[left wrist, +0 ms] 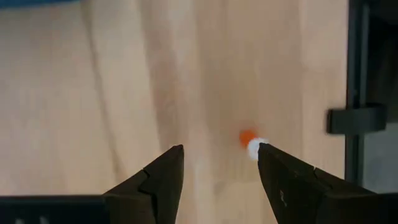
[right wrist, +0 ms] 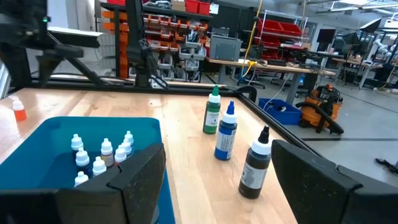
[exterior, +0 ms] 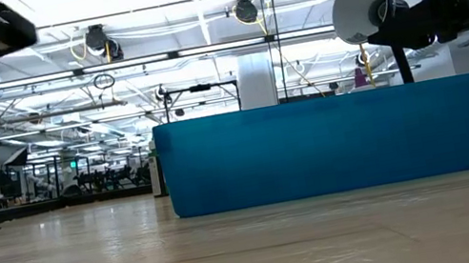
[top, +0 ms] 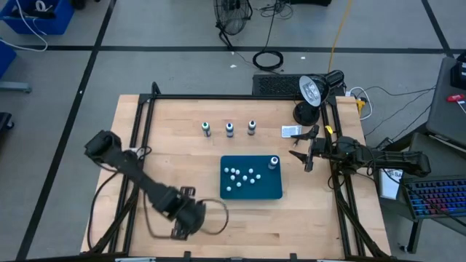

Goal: Pick & Place food coloring
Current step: Put the small orange food coloring bottle into the blue bin

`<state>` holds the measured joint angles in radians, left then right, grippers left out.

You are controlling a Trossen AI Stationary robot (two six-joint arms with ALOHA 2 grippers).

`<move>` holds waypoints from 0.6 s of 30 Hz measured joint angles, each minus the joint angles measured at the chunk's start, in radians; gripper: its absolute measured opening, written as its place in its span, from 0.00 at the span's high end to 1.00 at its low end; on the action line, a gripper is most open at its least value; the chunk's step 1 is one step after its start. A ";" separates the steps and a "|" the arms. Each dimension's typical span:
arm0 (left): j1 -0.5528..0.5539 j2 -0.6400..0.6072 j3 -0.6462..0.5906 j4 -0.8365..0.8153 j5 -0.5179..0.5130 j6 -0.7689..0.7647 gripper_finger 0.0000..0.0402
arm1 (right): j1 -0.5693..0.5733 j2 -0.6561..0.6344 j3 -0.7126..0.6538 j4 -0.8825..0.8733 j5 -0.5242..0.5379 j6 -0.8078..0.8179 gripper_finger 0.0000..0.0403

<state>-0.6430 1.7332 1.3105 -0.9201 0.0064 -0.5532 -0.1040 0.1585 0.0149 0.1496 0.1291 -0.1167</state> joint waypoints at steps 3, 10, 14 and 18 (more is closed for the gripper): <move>-0.059 0.000 -0.030 0.078 -0.039 -0.012 0.48 | 0.000 0.000 0.000 0.000 0.000 0.000 0.31; -0.086 0.005 -0.081 0.179 -0.045 -0.067 0.48 | 0.000 0.000 0.000 0.000 0.000 0.000 0.31; -0.091 0.048 -0.083 0.179 -0.015 -0.088 0.48 | 0.000 0.000 0.000 0.000 0.000 0.000 0.31; -0.092 0.107 -0.082 0.207 0.058 -0.085 0.48 | 0.000 0.000 0.000 0.000 0.000 0.000 0.31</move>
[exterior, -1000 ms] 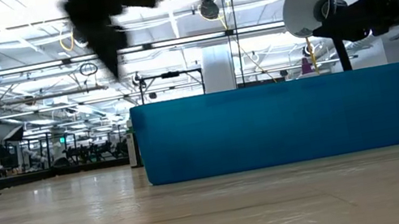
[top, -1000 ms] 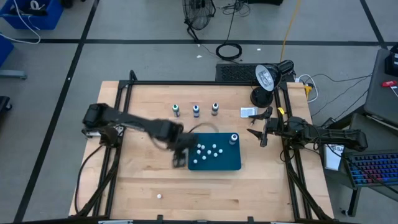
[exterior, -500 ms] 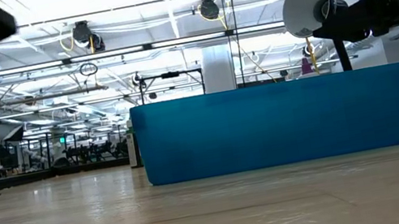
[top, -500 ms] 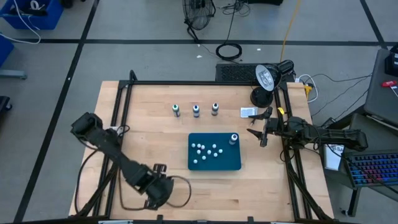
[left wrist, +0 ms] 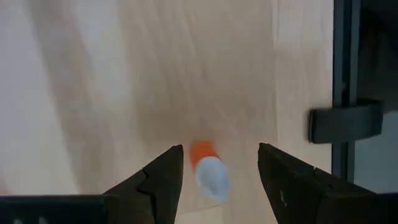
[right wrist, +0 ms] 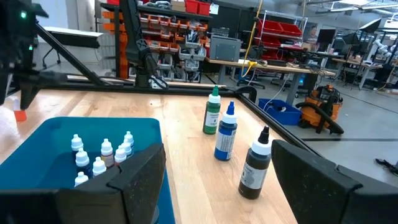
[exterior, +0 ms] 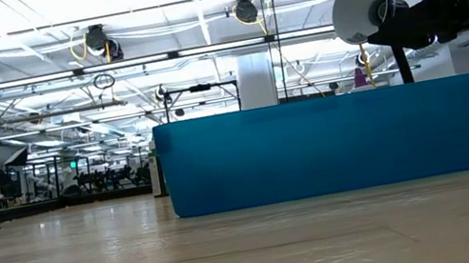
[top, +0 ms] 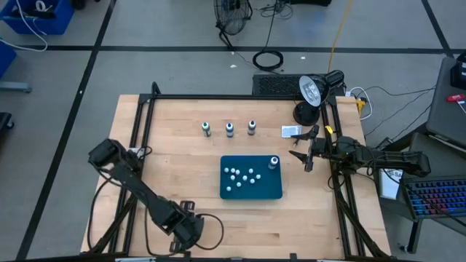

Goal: Pick & Place food coloring
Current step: Put the small orange food coloring bottle into the blue bin

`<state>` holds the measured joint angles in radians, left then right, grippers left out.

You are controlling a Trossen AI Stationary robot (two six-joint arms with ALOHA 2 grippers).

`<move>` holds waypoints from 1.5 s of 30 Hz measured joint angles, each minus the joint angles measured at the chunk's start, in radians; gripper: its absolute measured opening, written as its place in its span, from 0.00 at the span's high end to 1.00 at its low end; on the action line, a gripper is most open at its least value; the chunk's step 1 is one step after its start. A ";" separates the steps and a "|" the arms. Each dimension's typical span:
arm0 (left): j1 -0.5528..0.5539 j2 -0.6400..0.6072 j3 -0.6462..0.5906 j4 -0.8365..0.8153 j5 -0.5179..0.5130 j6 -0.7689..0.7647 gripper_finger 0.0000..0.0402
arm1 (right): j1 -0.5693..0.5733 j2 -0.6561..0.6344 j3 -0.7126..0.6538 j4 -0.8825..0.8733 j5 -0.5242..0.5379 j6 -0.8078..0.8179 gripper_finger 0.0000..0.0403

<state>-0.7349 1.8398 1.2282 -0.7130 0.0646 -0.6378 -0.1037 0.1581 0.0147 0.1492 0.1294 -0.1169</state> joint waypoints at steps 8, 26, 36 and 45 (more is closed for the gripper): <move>0.000 0.052 0.000 0.010 0.021 -0.027 0.48 | 0.000 0.000 0.000 -0.001 0.000 0.000 0.31; -0.001 0.052 0.001 0.007 0.068 -0.034 0.83 | 0.000 0.000 0.000 -0.002 0.000 0.000 0.31; 0.073 0.030 0.088 -0.103 -0.033 0.154 0.83 | 0.000 0.000 0.000 -0.002 0.000 0.000 0.31; 0.318 0.024 0.375 -0.331 -0.290 0.566 0.83 | 0.000 0.000 0.000 -0.002 0.000 0.000 0.31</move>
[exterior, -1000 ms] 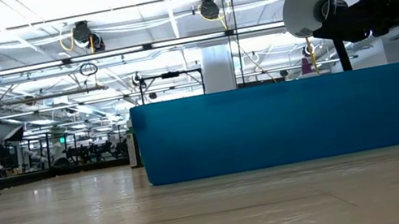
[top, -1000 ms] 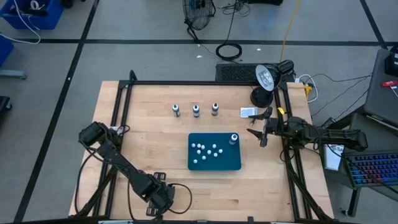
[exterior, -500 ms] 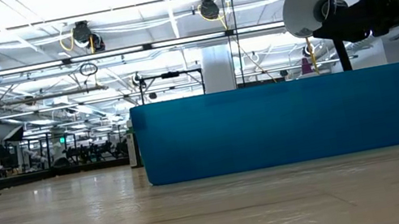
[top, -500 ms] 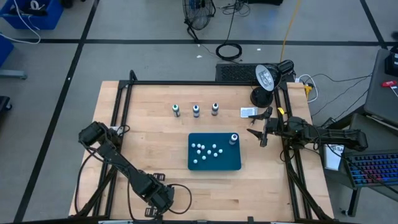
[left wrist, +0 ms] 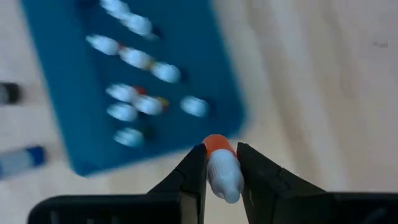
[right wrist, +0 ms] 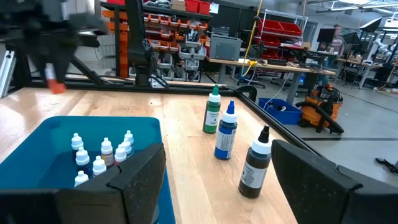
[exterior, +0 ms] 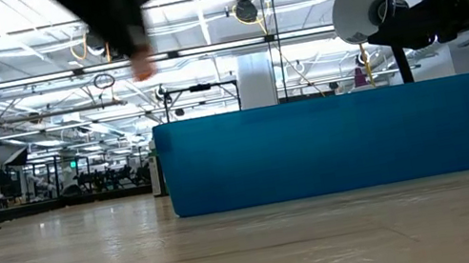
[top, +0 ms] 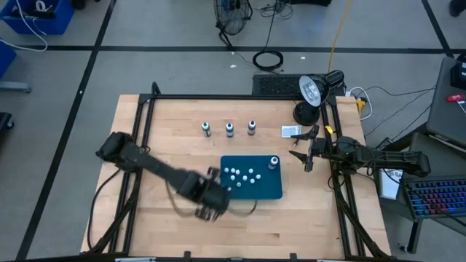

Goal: Pick & Place food coloring
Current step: Put the small orange food coloring bottle into the blue bin

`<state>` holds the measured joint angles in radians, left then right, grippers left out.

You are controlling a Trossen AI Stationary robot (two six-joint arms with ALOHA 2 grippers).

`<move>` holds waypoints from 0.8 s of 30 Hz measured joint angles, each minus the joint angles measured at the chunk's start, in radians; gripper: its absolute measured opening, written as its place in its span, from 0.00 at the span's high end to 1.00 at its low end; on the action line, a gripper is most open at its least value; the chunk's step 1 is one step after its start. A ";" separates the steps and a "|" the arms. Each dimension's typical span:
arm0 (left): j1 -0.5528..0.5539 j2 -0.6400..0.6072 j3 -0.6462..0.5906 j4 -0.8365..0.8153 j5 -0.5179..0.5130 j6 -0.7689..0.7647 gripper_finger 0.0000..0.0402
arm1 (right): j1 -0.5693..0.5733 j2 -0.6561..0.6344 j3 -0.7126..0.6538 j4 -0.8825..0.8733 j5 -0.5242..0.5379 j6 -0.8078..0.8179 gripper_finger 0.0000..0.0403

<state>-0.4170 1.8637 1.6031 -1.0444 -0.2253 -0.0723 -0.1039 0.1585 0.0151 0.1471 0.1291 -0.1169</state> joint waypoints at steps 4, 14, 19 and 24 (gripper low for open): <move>0.112 0.003 -0.003 0.037 0.039 0.124 0.83 | 0.000 0.000 0.000 0.000 0.000 0.000 0.31; 0.220 0.087 -0.010 0.088 0.104 0.190 0.83 | 0.000 -0.001 0.000 -0.001 0.000 0.000 0.31; 0.222 0.158 -0.010 0.109 0.122 0.199 0.83 | 0.000 0.007 0.000 0.002 0.000 0.000 0.31; 0.222 0.210 -0.010 0.110 0.125 0.199 0.83 | 0.000 0.009 0.000 0.000 0.000 0.000 0.31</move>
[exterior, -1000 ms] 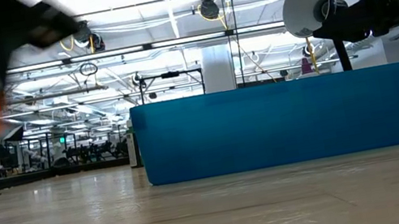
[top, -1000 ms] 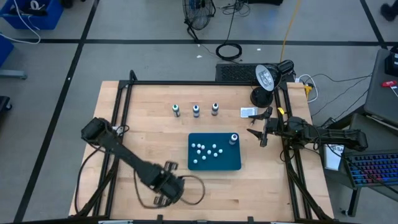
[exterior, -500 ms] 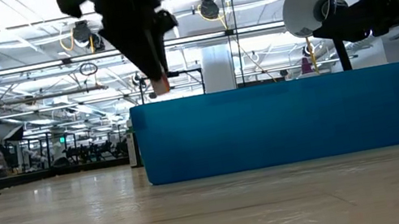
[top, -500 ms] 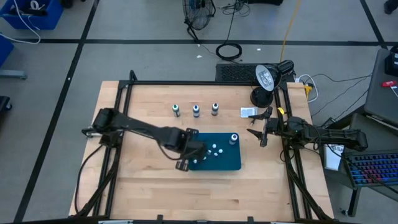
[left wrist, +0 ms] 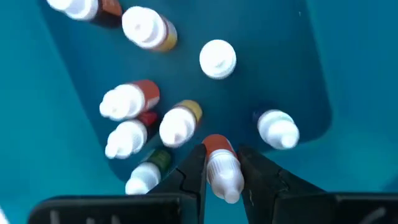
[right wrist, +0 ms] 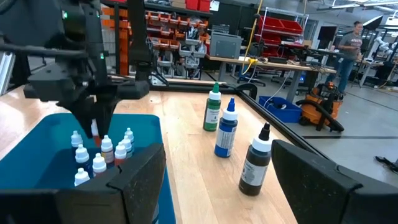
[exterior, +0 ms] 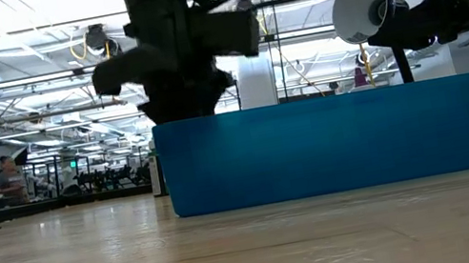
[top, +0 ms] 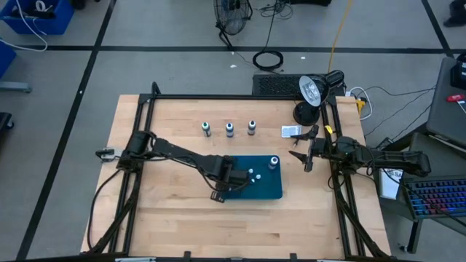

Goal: Pick & Place food coloring
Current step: Put the small orange food coloring bottle into the blue bin, then put the large black food coloring bottle into the blue bin

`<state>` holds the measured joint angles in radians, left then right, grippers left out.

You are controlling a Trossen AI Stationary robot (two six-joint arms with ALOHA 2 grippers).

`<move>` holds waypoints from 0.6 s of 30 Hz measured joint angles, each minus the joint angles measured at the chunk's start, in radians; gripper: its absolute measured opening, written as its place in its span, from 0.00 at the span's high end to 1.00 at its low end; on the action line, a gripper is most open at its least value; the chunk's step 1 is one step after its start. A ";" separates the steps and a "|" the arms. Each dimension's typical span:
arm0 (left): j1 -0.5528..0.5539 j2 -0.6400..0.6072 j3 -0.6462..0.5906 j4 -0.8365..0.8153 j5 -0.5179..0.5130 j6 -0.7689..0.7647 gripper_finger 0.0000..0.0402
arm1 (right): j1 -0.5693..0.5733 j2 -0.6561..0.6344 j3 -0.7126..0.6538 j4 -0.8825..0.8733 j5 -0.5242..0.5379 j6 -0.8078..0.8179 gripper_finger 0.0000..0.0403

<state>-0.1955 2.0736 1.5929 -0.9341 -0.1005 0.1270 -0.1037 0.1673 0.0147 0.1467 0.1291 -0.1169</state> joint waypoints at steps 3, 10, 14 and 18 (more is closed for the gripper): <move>0.000 0.020 0.000 0.007 0.029 -0.002 0.83 | 0.000 0.000 0.000 0.000 0.000 0.000 0.31; 0.000 0.031 0.000 0.013 0.051 -0.018 0.69 | 0.000 0.001 0.000 0.000 0.000 0.000 0.31; -0.001 0.018 0.000 0.016 0.050 -0.040 0.61 | 0.000 0.001 0.000 0.001 0.000 0.000 0.31; 0.000 0.011 0.001 0.019 0.048 -0.089 0.57 | 0.000 0.001 0.000 0.001 0.000 0.000 0.31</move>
<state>-0.1959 2.0842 1.5943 -0.9147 -0.0525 0.0382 -0.1038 0.1680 0.0151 0.1472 0.1291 -0.1169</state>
